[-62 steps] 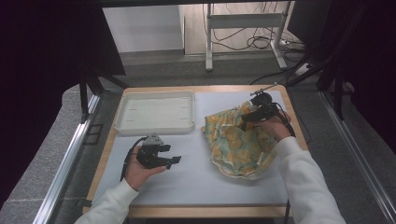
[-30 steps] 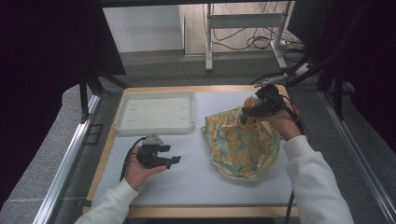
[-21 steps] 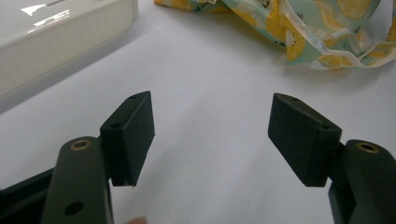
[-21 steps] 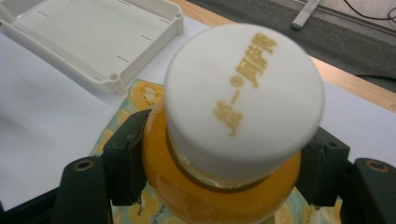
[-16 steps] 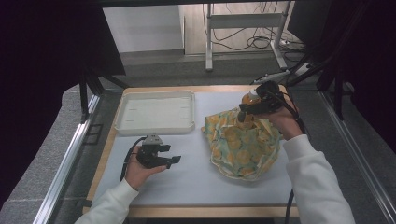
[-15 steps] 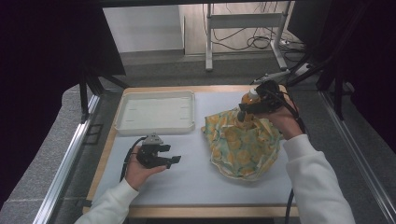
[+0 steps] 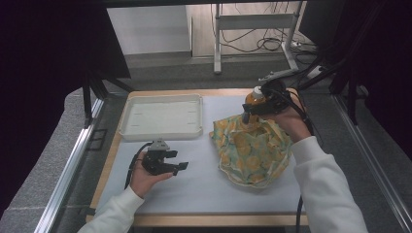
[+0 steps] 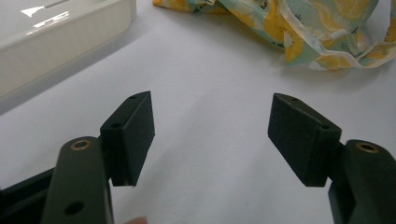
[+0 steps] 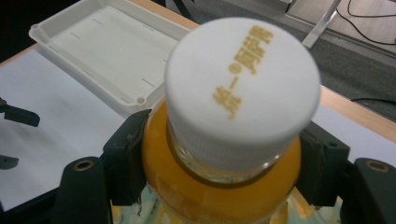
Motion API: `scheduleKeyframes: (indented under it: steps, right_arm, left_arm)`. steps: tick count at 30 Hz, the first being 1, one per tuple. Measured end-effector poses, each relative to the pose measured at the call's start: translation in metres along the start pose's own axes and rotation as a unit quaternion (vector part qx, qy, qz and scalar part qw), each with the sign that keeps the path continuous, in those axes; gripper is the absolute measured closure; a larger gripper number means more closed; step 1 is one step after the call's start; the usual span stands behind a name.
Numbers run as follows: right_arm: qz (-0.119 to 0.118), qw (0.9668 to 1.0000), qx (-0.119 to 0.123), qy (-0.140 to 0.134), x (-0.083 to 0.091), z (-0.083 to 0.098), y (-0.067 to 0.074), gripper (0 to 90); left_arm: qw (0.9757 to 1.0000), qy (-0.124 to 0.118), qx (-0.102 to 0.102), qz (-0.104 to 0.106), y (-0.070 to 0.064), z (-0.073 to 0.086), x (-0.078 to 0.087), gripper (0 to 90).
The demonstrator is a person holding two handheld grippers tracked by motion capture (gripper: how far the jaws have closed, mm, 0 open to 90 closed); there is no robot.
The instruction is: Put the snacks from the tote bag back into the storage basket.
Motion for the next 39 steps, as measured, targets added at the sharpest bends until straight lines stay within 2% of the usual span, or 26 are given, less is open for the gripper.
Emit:
scheduleKeyframes:
  steps: [23,39]
  right_arm:
    - [-0.008,0.9999,0.013,-0.002,-0.011,-0.01,0.017,30.2]
    - [-0.02,0.9995,0.023,-0.002,-0.025,-0.021,0.037,30.2]
  left_arm:
    - [1.0,0.004,-0.002,0.005,-0.002,0.001,-0.001,31.5]
    - [1.0,0.006,-0.002,0.006,-0.003,0.0,-0.002,31.4]
Point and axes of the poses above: each handheld gripper's, and its own axes: x roughly backward along the jaws, z roughly out of its underside, y roughly to its left, the point moved 9 cm from there along -x, roughly forward along the jaws, and after that the axes turned 11 degrees about -x, right-handed, at the moved point
